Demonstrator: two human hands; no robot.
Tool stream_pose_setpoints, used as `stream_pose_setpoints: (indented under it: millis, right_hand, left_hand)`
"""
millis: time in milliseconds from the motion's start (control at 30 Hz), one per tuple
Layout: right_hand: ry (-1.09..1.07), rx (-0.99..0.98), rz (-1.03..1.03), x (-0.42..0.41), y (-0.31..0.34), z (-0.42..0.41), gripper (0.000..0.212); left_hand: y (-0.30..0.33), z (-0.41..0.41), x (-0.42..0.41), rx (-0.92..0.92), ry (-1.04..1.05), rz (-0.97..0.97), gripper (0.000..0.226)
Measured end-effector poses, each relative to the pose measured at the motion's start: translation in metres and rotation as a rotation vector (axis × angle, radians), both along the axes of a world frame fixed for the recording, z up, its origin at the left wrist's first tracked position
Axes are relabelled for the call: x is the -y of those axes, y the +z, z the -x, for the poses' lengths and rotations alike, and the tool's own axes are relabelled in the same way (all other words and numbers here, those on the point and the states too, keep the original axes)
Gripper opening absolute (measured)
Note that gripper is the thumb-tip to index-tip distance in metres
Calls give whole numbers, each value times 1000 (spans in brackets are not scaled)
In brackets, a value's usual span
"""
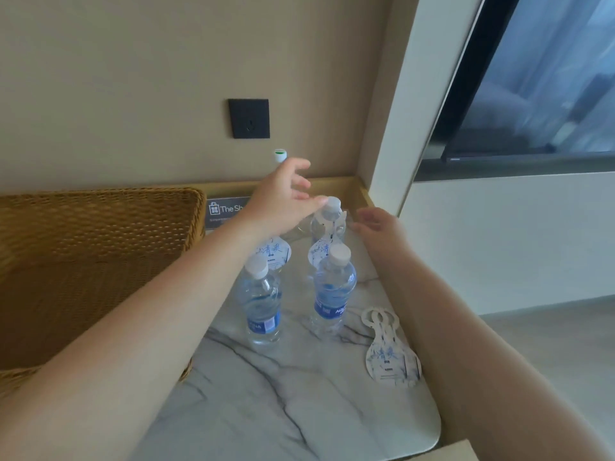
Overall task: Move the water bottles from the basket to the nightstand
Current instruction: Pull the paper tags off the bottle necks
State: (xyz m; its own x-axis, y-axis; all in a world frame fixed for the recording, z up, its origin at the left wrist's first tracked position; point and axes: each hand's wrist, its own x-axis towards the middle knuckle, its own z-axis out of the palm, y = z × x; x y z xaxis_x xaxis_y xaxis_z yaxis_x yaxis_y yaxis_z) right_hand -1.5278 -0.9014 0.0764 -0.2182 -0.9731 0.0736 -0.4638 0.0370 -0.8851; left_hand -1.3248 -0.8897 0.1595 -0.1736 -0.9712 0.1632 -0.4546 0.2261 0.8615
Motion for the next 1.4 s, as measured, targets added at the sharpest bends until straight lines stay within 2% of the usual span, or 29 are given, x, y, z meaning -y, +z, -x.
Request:
stream_pose_setpoints:
  millis: [67, 133, 233, 367, 433, 567, 667, 733, 800, 833, 900, 1000, 1033, 1167, 1400]
  right_hand:
    - [22, 16, -25, 4, -3, -1, 25]
    - [44, 23, -50, 6, -6, -2, 33]
    - [111, 34, -73, 7, -8, -3, 42]
    - [219, 77, -74, 6, -5, -5, 39]
    - [250, 87, -85, 9, -3, -7, 42]
    - [287, 125, -105, 17, -2, -4, 45]
    - [349, 209, -142, 19, -9, 8, 48]
    - [336, 171, -174, 14, -17, 16, 60]
    - [316, 128, -229, 7, -26, 16, 79]
    - [305, 129, -249, 4, -31, 14, 82]
    - [229, 147, -243, 0, -40, 8, 66]
    - [110, 215, -147, -2, -43, 7, 16]
    - [106, 246, -113, -4, -44, 9, 9]
    - [123, 356, -18, -7, -36, 13, 4]
    - [183, 388, 82, 5, -2, 3, 4]
  left_hand:
    - [-6, 11, 24, 126, -70, -227, 71]
    - [-16, 18, 41, 122, -105, -411, 77]
    - [-25, 24, 55, 91, -100, -521, 72]
    - [-31, 25, 62, 91, -97, -565, 37]
    - [-35, 22, 63, 106, -112, -558, 29]
    - [-43, 19, 62, 121, -148, -533, 35]
    - [-49, 16, 63, 116, -153, -533, 51]
    - [-51, 14, 64, 78, -169, -544, 57]
    - [-52, 14, 64, 33, -183, -559, 55]
    - [-53, 14, 64, 11, -186, -565, 53]
    - [-54, 13, 65, -12, -189, -567, 52]
    - [-53, 12, 66, -15, -199, -563, 48]
    - [-53, 11, 67, -16, -202, -559, 48]
    - [-56, 9, 68, 10, -205, -538, 56]
    - [-57, 8, 66, 9, -224, -513, 64]
